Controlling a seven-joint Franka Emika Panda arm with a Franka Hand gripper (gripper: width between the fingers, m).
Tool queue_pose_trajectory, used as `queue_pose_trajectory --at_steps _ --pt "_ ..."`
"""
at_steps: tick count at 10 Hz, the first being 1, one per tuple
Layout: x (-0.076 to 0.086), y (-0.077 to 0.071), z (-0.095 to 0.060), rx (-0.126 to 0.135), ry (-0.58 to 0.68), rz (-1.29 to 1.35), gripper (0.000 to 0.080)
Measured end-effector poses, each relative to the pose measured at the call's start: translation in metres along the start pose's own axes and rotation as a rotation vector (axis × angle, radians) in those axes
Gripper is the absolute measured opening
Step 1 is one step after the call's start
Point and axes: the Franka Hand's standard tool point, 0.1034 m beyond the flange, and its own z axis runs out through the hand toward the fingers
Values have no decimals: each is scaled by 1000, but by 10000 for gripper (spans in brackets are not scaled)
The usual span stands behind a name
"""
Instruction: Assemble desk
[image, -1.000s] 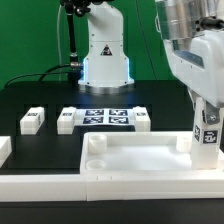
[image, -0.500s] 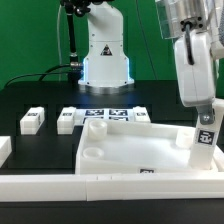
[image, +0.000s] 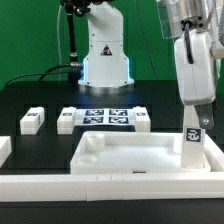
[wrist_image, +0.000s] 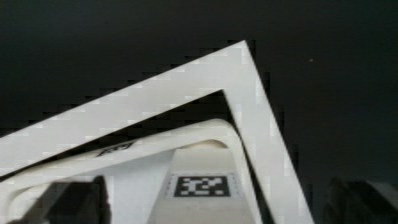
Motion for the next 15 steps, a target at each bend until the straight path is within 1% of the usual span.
queue_pose_trajectory --at_steps 1,2,3,4,6,10,11,13,14,15 --pt "-1 0 0 0 -1 -7 641" --pt "-7 -2 -12 15 -11 -28 641" --pt "-17 -4 -37 41 -32 -54 648" --pt "-22 -5 -55 60 -48 -69 648" --pt "-20 -3 -48 53 -42 -74 649" --pt "-21 -3 -48 55 -42 -111 649" --pt "-21 1 -51 59 -41 -165 649" --pt "-20 21 -53 42 -35 -283 649" --pt "-17 32 -55 35 -30 -390 649" --pt "-15 43 -54 29 -24 -455 649"
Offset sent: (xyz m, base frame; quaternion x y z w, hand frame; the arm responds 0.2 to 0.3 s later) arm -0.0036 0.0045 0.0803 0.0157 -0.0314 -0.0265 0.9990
